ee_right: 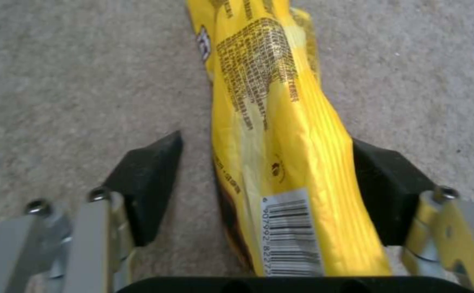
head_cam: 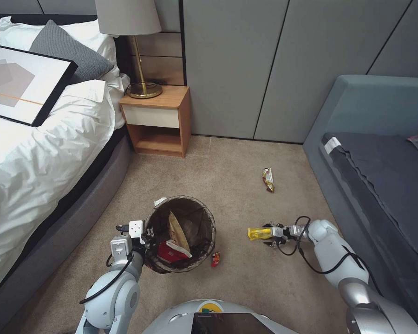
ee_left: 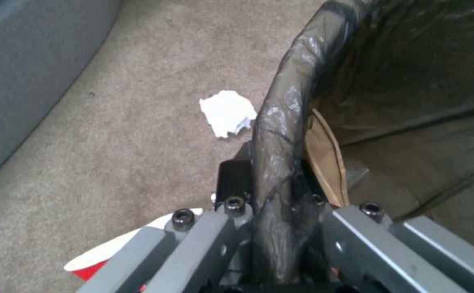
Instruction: Pick up the trash bin, then pick up the garbage from the floor and place it into the trash bin.
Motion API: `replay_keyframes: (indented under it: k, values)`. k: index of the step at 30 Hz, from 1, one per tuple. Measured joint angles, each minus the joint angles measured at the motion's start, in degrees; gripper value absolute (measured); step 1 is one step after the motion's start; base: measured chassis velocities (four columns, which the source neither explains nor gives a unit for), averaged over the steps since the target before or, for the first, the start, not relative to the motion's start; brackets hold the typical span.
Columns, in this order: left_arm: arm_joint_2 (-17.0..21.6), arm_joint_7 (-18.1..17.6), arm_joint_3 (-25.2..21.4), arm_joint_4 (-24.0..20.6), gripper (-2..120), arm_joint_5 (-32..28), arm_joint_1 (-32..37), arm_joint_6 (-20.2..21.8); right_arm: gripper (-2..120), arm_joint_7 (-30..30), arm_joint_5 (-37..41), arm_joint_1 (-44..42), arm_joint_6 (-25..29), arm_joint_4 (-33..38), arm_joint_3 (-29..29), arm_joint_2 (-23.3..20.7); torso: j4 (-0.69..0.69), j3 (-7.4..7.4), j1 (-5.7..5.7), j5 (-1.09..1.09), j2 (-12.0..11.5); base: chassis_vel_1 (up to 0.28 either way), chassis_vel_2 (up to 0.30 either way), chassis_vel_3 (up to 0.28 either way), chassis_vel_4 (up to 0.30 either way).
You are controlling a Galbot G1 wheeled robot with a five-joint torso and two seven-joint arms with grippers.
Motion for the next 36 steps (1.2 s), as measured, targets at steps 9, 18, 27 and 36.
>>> replay_keyframes:
  k: [9,18,27,36]
  values:
    - [0.0,0.0,0.3,0.5,3,0.1,-0.4,0.0,42,-0.5,1.3,-2.3,-0.3,2.4,1.0,-2.2,-0.08,0.01,0.01,-0.09,0.0,0.0,0.0,0.0,0.0]
    - [0.0,0.2,0.5,0.6,3,0.1,-0.5,-0.1,9,-0.9,1.6,-3.8,-0.4,4.0,1.5,-2.4,-0.09,0.01,0.01,-0.11,0.0,0.0,0.0,0.0,0.0]
    - [0.1,0.2,0.5,0.7,3,0.2,-0.6,-0.1,0,-0.9,1.7,-3.8,-0.3,4.3,1.6,-2.9,-0.09,0.0,0.01,-0.12,0.0,0.0,0.0,0.0,0.0]
    - [0.1,0.3,0.5,1.1,3,0.2,-0.9,-0.1,0,1.1,5.8,-5.2,0.3,6.8,1.6,-3.1,-0.06,0.0,0.01,-0.11,0.0,0.0,0.0,0.0,0.0]
